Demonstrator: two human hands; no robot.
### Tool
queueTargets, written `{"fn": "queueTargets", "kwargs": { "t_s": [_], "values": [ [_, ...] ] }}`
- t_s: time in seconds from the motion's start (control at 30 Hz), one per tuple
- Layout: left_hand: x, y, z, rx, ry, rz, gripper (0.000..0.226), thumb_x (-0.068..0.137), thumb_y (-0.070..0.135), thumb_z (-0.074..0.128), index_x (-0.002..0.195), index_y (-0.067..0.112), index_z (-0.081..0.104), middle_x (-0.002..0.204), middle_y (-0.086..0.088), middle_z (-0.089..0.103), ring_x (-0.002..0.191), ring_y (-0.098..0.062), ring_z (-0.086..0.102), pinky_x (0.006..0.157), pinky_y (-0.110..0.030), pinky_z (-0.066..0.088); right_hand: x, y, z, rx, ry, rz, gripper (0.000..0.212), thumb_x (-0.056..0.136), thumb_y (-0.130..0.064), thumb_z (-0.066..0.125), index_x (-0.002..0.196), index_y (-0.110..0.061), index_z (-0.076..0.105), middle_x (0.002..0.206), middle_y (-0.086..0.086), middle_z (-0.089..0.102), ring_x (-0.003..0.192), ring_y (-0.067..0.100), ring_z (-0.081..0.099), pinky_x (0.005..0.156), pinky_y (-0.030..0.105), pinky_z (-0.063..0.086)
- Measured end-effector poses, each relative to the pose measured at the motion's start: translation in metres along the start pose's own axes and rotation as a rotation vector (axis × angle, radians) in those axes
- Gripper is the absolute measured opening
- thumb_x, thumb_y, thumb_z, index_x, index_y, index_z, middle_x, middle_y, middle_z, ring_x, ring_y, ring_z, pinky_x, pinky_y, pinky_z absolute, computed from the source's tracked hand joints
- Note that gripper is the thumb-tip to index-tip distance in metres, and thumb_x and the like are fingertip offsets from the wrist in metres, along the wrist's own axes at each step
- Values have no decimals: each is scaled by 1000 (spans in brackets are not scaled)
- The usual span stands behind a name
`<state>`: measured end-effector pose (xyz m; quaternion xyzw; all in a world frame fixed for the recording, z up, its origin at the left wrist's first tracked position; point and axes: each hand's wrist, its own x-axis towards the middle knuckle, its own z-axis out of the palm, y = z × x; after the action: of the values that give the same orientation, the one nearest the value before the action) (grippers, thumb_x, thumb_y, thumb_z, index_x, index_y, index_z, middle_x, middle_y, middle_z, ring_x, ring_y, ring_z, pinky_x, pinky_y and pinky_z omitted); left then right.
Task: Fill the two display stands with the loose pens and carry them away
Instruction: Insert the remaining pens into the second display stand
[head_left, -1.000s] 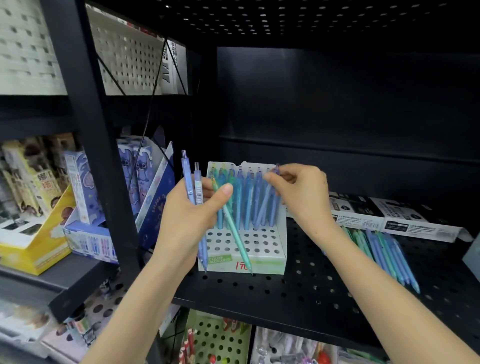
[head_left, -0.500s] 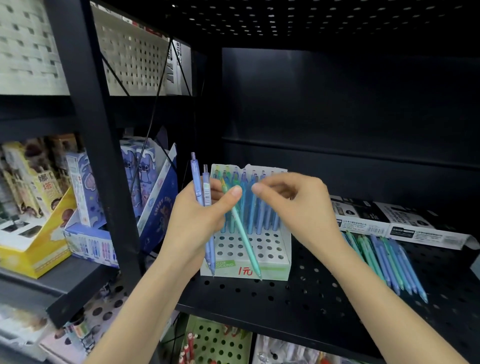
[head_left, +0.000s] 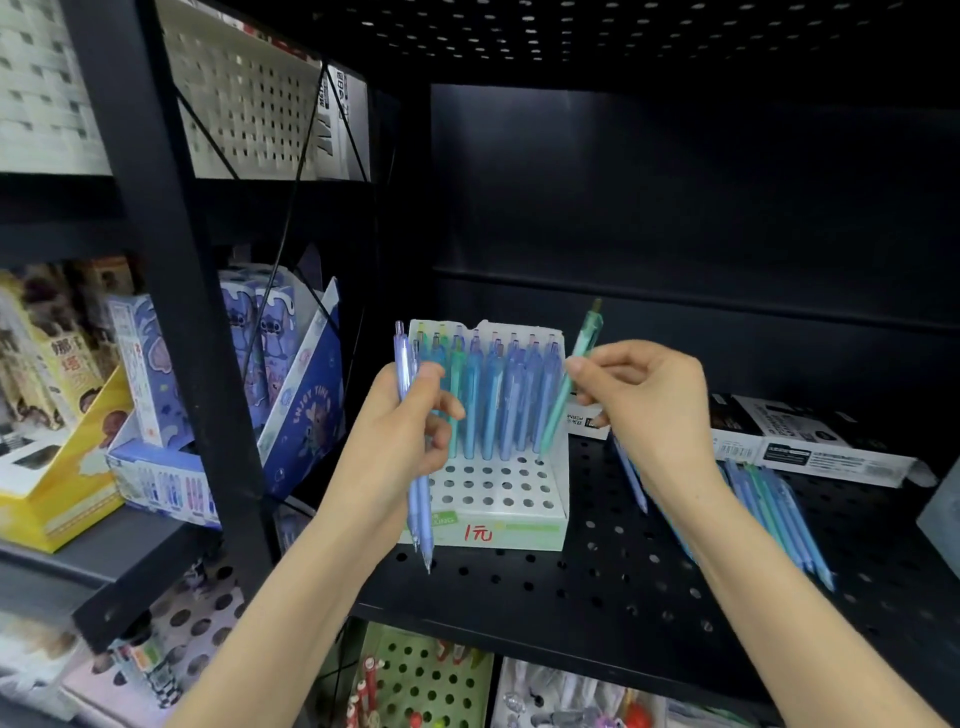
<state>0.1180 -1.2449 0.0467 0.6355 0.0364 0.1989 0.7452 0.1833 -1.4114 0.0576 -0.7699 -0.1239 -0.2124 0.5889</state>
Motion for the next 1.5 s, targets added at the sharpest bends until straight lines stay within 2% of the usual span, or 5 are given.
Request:
{"fn": "queueTargets", "kwargs": {
  "t_s": [0.17,0.43,0.73,1.13,1.5],
  "values": [
    [-3,-7,-2,58,-24,-4,13,99,23,38,109,16,40,68,-3,56,39,-3,37,35,-14,27,-1,16,19,-49,74,-20,10,81,-28,70,80,-18,68,73,-5,68,72,12,66,71,39,57],
    [-9,-15,-12,132,-130,-41,14,98,22,42,101,8,43,72,-4,49,47,-5,39,45,-16,31,0,16,29,-173,95,-84,10,82,-30,69,79,-21,65,69,-18,60,67,-4,57,62,10,41],
    [-9,-15,-15,41,-163,-73,18,92,24,51,94,10,62,71,2,52,60,-7,49,43,-17,34,0,18,33,-277,85,-89,17,83,-34,68,81,-17,69,73,-12,65,69,2,59,67,22,47],
    [-6,-15,-17,23,-174,-7,16,94,17,50,84,6,56,64,2,58,52,-9,45,42,-15,34,-8,21,38,-723,20,-124,21,82,-45,64,87,-26,70,97,-6,58,82,10,49,58,24,27],
    [-12,-15,-3,122,-300,76,17,93,19,50,95,6,60,66,0,60,50,-13,45,54,-21,43,-42,-20,22,-41,-224,-52,11,80,-35,68,72,-29,72,79,-11,69,77,15,60,73,31,52]
  ]
}}
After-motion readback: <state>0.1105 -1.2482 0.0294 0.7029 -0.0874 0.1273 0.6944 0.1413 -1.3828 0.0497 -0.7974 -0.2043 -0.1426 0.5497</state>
